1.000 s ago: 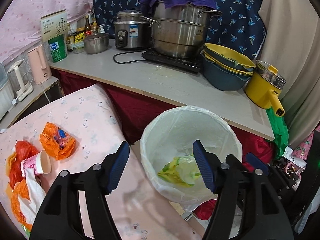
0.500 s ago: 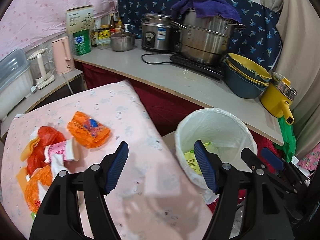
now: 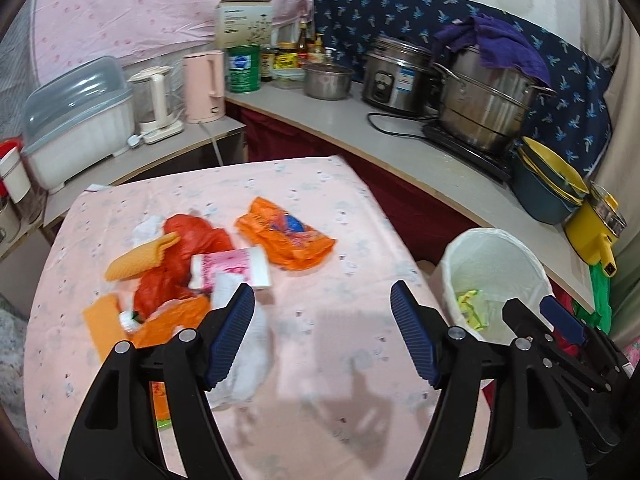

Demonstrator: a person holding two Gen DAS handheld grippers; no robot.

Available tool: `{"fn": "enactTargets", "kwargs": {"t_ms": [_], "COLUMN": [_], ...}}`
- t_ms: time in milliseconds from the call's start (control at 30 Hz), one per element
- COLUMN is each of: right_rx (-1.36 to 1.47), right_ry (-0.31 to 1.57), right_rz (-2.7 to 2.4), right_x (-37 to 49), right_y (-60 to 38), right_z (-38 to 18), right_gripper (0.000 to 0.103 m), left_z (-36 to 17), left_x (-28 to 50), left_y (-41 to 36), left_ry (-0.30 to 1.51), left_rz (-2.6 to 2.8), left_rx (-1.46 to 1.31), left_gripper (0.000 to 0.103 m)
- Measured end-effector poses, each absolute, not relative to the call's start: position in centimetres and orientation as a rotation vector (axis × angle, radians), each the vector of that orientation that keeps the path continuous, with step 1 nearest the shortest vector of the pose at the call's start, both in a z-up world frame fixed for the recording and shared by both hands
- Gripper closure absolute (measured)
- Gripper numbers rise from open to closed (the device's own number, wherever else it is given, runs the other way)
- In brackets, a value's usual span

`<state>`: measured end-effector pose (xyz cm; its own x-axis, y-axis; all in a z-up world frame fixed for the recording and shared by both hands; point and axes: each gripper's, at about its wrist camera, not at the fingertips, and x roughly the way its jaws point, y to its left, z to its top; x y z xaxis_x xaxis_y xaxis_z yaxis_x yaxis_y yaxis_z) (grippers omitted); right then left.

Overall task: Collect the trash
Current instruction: 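Move both open tools back from the bin to the trash pile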

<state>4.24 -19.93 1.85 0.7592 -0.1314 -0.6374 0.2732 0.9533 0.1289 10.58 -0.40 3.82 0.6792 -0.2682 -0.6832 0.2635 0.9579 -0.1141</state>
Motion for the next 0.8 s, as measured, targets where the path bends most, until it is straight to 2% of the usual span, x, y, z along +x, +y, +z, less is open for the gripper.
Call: {"fn": "enactTargets", "kwargs": {"t_ms": [467,800], "right_rx": [0.149,0.11], "right_ry": [0.709,0.752], "right_rz": [-0.085,-0.015], "right_x": [5.3,5.8], "right_y": [-12.1,-7.8], "right_z": [1.5,0.2], "right_gripper": [0.046,0.046], "left_z": [3.0,1.1], "left_x": [9.9,9.8], "left_y": [7.0,11.7], "left_ry": [0.781,0.831], "left_rz": [-0.165,-0.091], "left_rx": [-0.032,-0.076], "left_gripper": [0.036,0.031]}}
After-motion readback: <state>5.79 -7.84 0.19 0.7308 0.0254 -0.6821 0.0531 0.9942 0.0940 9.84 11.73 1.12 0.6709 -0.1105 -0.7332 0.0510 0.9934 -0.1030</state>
